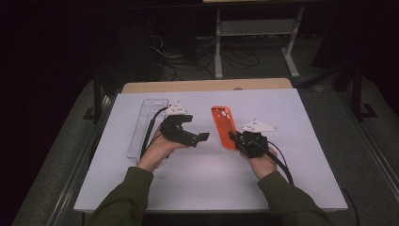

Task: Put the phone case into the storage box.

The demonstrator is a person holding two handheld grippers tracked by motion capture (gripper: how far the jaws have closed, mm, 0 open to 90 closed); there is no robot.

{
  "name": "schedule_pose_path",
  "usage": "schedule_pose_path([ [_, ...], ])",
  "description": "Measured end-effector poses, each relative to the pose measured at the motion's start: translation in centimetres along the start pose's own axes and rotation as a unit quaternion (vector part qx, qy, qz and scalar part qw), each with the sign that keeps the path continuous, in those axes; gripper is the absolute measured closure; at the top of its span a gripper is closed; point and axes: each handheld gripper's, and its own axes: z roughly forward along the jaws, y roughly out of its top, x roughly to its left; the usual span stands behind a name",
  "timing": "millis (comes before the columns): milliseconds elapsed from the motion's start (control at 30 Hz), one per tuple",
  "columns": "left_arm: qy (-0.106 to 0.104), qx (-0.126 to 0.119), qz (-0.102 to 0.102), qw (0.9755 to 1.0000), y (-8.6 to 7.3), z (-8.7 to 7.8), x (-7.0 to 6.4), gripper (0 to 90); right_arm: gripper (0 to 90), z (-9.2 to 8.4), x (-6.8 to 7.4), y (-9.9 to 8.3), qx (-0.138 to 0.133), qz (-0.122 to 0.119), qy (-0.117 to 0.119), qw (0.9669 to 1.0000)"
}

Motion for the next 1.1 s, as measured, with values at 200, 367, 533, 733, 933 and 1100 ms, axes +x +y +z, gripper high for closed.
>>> schedule_pose_path([
  [200,-0.002,-0.009,-0.009,0.9999,0.6,0.6,0.0,0.0,81.0,0.0,0.5,0.0,-0.001,0.003,0.005,1.0000],
  [367,-0.005,-0.011,-0.011,0.9999,0.5,1.0,-0.1,0.0,80.9,0.0,1.0,0.0,-0.004,0.003,0.006,1.0000],
  [533,-0.005,-0.012,-0.013,0.9998,0.3,1.3,-0.2,0.0,80.9,0.2,1.4,0.0,-0.006,-0.008,0.006,0.9999],
  [733,-0.003,-0.016,-0.023,0.9996,0.2,1.7,-0.2,0.0,80.9,0.3,2.0,0.0,-0.007,-0.009,0.011,0.9999],
  [933,-0.005,-0.017,-0.024,0.9996,0.1,2.0,-0.3,0.0,80.9,0.5,2.4,-0.1,-0.007,-0.013,0.016,0.9998],
  [1100,-0.010,-0.017,-0.025,0.9995,0.1,2.1,-0.2,0.0,80.9,0.5,2.7,-0.1,-0.003,-0.008,0.019,0.9998],
])
